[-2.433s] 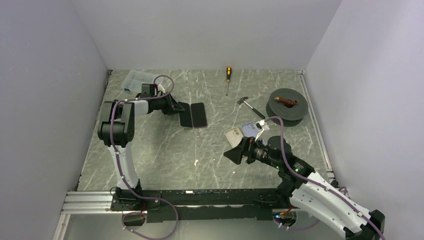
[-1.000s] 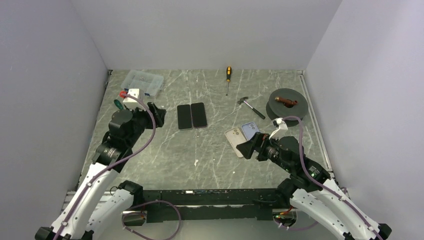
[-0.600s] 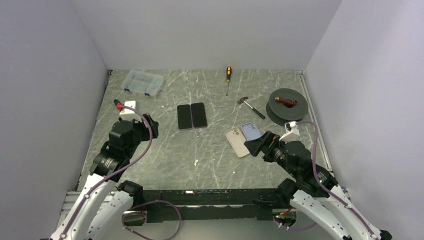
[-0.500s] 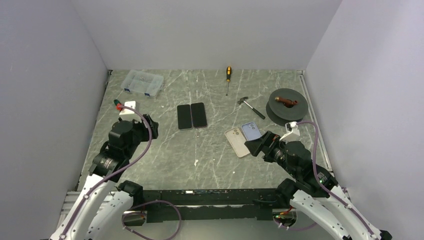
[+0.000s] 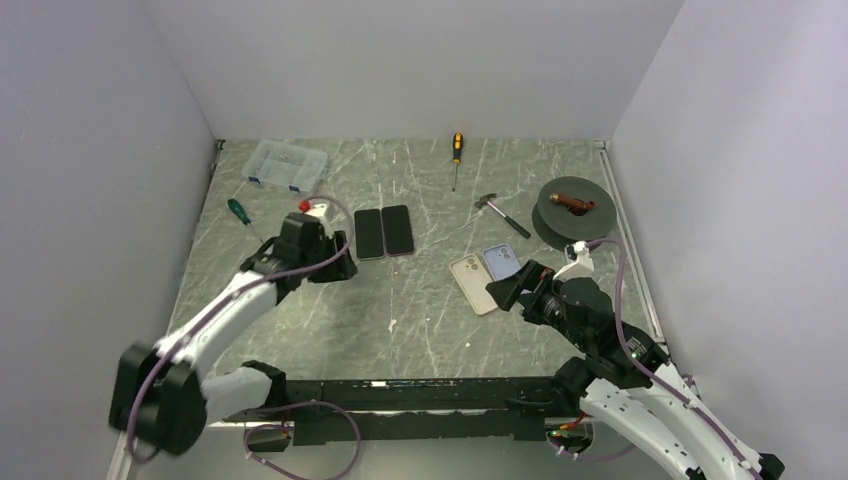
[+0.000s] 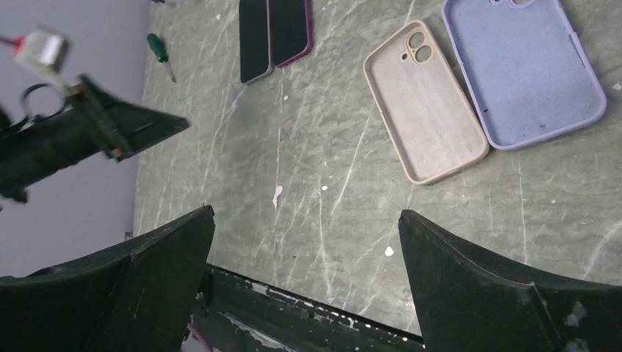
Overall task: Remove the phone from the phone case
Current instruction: Place the phone at the center of the board.
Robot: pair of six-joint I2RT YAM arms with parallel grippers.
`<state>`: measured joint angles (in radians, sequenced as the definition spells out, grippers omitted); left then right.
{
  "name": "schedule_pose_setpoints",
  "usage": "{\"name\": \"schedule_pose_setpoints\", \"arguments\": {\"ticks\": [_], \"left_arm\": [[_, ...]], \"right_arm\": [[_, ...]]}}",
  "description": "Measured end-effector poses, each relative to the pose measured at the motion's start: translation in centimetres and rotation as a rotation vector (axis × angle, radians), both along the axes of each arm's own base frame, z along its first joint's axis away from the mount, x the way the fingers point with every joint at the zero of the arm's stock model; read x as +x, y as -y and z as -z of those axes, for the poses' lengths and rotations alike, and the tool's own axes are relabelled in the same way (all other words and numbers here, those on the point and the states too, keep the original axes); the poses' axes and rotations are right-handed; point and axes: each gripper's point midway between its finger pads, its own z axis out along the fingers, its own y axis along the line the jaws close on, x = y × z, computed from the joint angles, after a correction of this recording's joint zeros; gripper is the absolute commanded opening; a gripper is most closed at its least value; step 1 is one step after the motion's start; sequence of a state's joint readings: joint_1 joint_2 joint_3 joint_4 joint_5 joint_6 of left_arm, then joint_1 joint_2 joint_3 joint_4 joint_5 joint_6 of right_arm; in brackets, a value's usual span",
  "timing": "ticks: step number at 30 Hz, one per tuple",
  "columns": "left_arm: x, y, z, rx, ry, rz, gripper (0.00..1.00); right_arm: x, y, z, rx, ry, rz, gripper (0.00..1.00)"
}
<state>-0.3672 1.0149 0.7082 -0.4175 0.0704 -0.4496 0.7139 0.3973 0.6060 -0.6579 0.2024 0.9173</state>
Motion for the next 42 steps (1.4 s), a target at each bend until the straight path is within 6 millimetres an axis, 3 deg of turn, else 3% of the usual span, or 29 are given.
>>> {"name": "schedule_pose_setpoints", "arguments": {"ticks": [4, 9, 13, 22, 31, 38, 42], "left_arm": [[1.2, 1.8, 5.6, -0.004, -0.191, 0.015, 0.58], [3.5, 2.6, 8.5, 0.016, -0.269, -0.007, 0.59], [6.0, 2.8, 8.9, -0.003, -0.240, -0.036, 0.60], [9.7, 1.0, 9.2, -0.096, -0.209, -0.115, 0.62], [12.5, 3.0, 9.0, -0.161, -0.211, -0.053, 0.59], [12.9, 3.5, 9.2, -0.174, -0.214, -0.035, 0.59], [11.7, 2.8, 8.2, -0.155, -0.190, -0.045, 0.59]], "right_arm": [[0.0, -0.1, 0.6, -0.004, -0.017, 0.001, 1.00], [0.0, -0.1, 1.0, -0.008, -0.026, 0.002, 1.00], [0.0, -0.1, 1.0, -0.005, -0.028, 0.004, 1.00], [-0.1, -0.1, 0.6, 0.023, -0.019, 0.013, 1.00], [0.1, -0.3, 1.0, 0.017, -0.032, 0.015, 1.00], [0.3, -0.4, 1.1, 0.013, -0.037, 0.015, 1.00], [0.3, -0.4, 1.1, 0.017, -0.040, 0.017, 1.00]]}}
